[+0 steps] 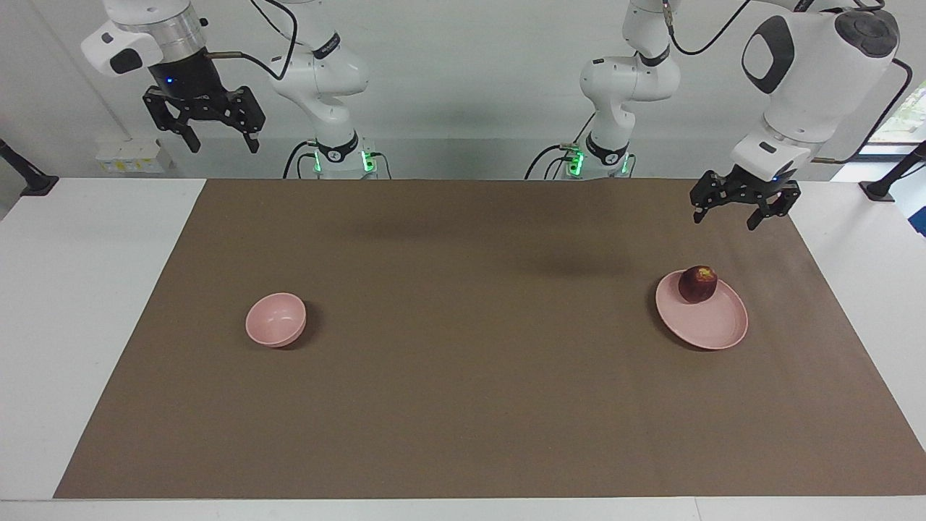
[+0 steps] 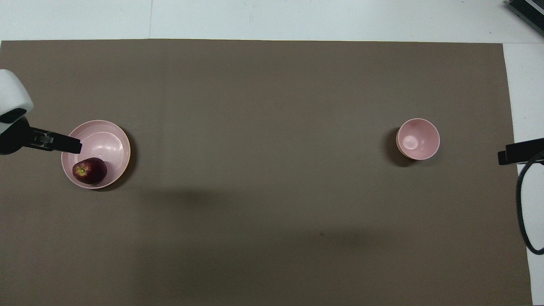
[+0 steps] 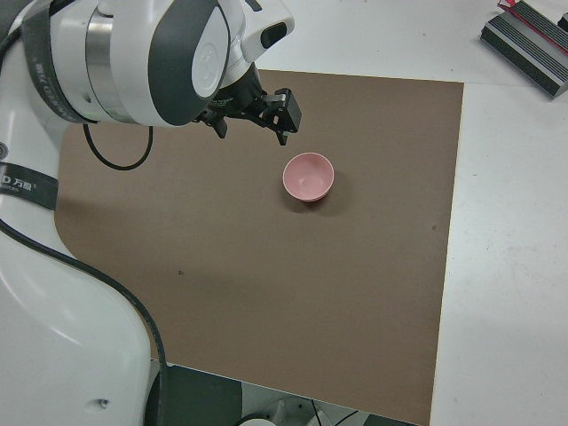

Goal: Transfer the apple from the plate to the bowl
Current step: 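Lower the left gripper into the pink bowl over the red apple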

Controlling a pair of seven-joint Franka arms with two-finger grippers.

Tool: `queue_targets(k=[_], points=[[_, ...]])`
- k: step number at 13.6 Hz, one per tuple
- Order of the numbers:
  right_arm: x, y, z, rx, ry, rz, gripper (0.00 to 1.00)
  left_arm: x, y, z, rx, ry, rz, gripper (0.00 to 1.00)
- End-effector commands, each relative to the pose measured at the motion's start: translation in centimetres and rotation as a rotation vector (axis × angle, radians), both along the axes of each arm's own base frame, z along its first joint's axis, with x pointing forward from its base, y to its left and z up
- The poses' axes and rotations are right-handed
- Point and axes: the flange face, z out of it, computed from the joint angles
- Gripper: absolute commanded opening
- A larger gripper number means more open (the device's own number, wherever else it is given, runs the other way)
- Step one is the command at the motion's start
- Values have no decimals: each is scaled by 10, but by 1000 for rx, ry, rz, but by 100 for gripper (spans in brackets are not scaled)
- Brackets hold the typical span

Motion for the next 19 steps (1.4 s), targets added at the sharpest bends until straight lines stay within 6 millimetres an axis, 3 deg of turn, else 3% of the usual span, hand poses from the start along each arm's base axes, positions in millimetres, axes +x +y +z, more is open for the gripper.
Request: queue_targets(k=[1,9,16,19], points=[[-1,-3,3,18,10,18,100,-1,1,-23,-9,-19,4,100],[-1,-3,3,18,10,18,100,17,5,-95,-4,-38,0,100],[-1,-3,3,18,10,18,100,39,72,-157,18,-55,-86,100],[-1,-3,3,18,10,18,100,31,81,-184,7,-44,-64,100]])
